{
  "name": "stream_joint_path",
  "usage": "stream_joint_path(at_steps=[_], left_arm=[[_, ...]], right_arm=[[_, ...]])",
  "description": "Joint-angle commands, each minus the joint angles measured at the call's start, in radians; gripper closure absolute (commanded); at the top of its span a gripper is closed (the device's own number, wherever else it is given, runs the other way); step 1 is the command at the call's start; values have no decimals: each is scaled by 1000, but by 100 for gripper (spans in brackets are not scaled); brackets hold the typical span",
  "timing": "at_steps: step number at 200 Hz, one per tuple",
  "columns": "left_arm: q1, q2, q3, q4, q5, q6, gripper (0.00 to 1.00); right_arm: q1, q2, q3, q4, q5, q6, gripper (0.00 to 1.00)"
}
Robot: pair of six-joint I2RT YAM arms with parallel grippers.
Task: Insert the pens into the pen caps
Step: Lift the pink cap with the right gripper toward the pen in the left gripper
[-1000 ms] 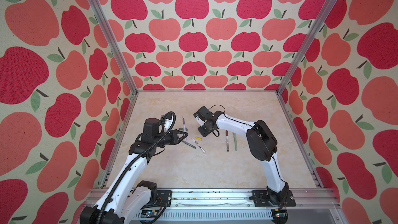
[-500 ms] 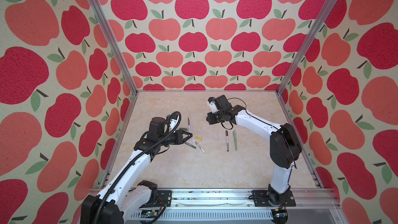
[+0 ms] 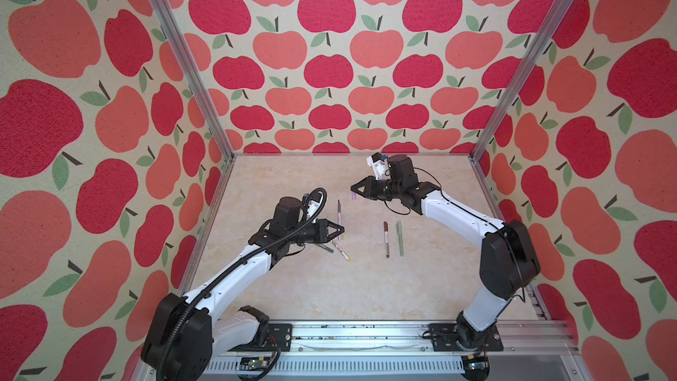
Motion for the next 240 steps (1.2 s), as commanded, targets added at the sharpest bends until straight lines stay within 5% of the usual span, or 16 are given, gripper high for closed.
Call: stream_joint_path(at_steps=[1,240], left_arm=[[-25,32,28,91,-9,-28,100],[-54,91,77,83,-8,-18,100]], right_arm=[[-4,-48,-10,80,-49,71,88],[27,-68,-30,148,-105,134,88]])
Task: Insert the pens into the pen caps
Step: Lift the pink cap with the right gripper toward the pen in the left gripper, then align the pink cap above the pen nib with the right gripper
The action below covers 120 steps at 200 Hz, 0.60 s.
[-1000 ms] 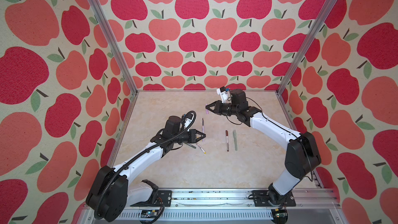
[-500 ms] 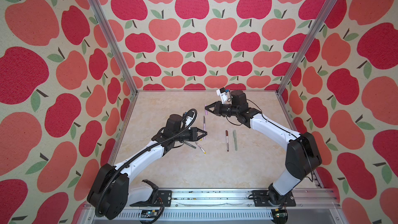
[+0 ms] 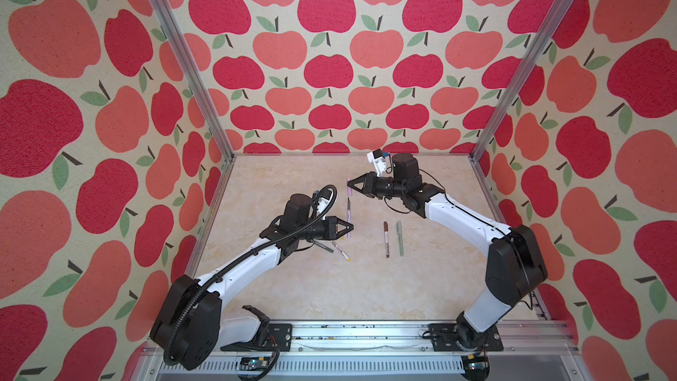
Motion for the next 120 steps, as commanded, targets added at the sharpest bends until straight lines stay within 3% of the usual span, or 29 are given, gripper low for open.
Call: stream_joint_path(at_steps=[1,120], left_arm=[[-4,5,33,8,1,6,100],[-5,-1,27,2,-7,10,100]], right_arm=[[13,-33,6,26,-20,9,88],[24,-63,11,-1,5,-16,89]])
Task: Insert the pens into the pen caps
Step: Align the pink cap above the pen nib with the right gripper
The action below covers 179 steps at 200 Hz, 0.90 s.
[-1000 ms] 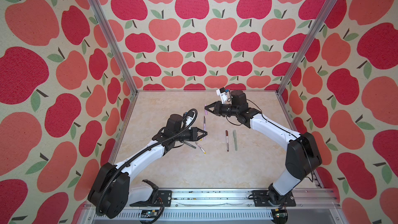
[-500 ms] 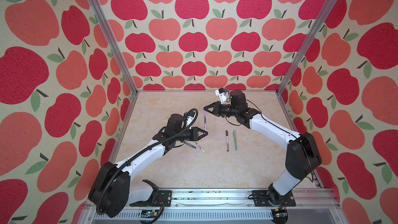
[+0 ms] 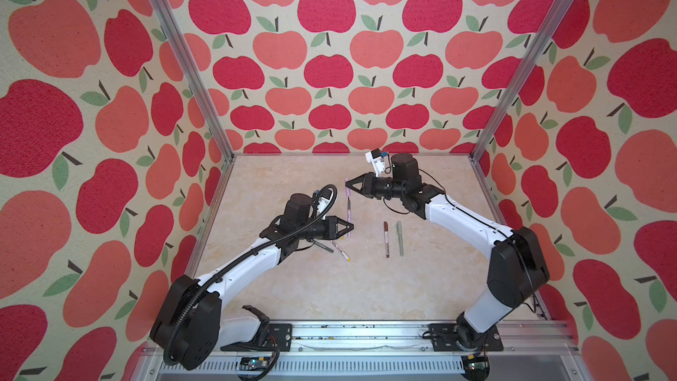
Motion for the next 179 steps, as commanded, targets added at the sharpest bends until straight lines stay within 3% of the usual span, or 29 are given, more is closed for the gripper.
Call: stream_joint_path(at_steps=[1,179], left_arm=[[-5,-1,24,4,-5,7,100],[-5,-10,26,-3,-5,15,100]], right_arm=[[6,-41,11,-3,4,-16,89],[13,-27,17,-61,40,-85,90]])
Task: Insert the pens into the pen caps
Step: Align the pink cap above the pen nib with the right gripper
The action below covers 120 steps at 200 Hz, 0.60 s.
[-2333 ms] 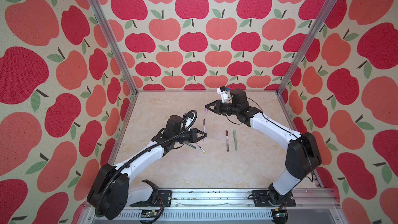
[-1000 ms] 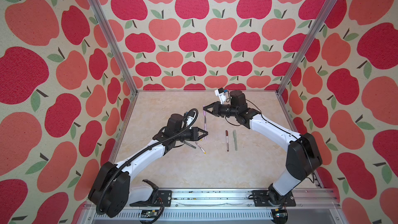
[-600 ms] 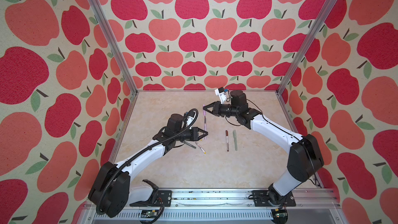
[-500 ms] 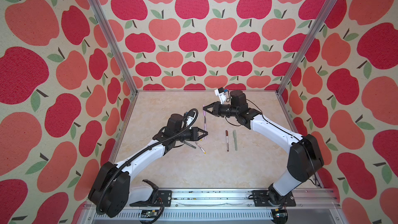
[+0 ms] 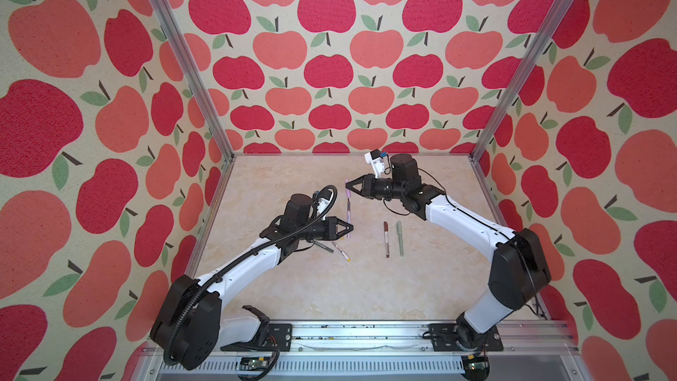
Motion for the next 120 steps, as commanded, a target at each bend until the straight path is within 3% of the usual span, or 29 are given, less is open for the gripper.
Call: stream_joint_path(at_steps=[1,120], left_arm=[[-5,-10,26,13,-2,14,100],[-5,-2,20,27,7,10,100]], right_arm=[[6,-20,17,-26,13,-28,90],[2,11,64,-36,15,-36,90]])
